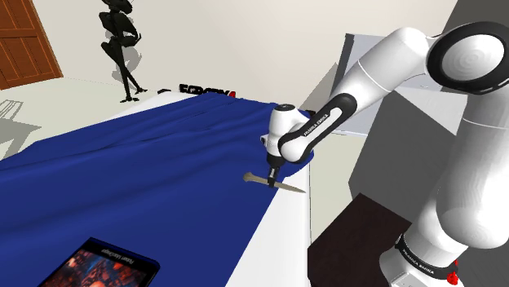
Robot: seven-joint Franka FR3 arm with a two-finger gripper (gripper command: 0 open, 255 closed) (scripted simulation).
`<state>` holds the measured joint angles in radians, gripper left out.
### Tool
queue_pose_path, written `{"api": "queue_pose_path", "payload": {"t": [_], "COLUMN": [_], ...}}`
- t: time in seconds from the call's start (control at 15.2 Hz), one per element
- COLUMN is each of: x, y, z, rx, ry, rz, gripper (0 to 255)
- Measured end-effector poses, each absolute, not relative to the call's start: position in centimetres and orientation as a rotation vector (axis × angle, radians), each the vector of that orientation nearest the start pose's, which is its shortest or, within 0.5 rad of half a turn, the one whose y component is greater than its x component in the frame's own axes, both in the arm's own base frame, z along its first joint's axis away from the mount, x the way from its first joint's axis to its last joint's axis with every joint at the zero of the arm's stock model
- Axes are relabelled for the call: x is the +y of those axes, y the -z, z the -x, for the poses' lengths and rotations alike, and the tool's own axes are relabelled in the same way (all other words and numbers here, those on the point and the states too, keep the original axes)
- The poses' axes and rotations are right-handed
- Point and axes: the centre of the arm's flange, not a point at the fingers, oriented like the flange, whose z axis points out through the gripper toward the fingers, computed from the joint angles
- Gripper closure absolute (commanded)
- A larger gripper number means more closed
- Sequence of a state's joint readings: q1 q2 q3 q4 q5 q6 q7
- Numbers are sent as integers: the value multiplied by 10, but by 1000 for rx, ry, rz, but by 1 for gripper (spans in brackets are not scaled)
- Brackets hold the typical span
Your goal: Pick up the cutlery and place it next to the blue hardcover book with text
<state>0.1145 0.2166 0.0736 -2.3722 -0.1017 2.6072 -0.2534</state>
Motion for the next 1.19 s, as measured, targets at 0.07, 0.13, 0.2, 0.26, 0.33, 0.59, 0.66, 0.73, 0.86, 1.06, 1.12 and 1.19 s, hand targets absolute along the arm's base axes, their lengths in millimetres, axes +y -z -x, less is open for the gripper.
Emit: {"api": "queue_pose_path", "payload": {"t": [0.07, 0.13, 0.2, 0.26, 0.33, 0.59, 0.66, 0.73, 0.86, 1.06, 1.12, 1.19], "x": [96, 95, 93, 93, 93, 93, 93, 94, 95, 94, 93, 93], "y": [-237, -241, -246, -251, -255, -277, -282, -287, -298, -313, -319, -324], "z": [-501, -501, -500, -501, -502, -502, -502, -501, -501, -501, -501, -501], "rx": [-821, -818, -816, -815, -815, -815, -814, -814, -814, -814, -815, -815], "ry": [25, 23, 22, 22, 21, 22, 21, 21, 21, 21, 21, 21], "rz": [3072, 3073, 3074, 3074, 3074, 3074, 3074, 3074, 3074, 3074, 3074, 3074], "gripper": [255, 255, 255, 255, 255, 255, 255, 255, 255, 255, 255, 255]}}
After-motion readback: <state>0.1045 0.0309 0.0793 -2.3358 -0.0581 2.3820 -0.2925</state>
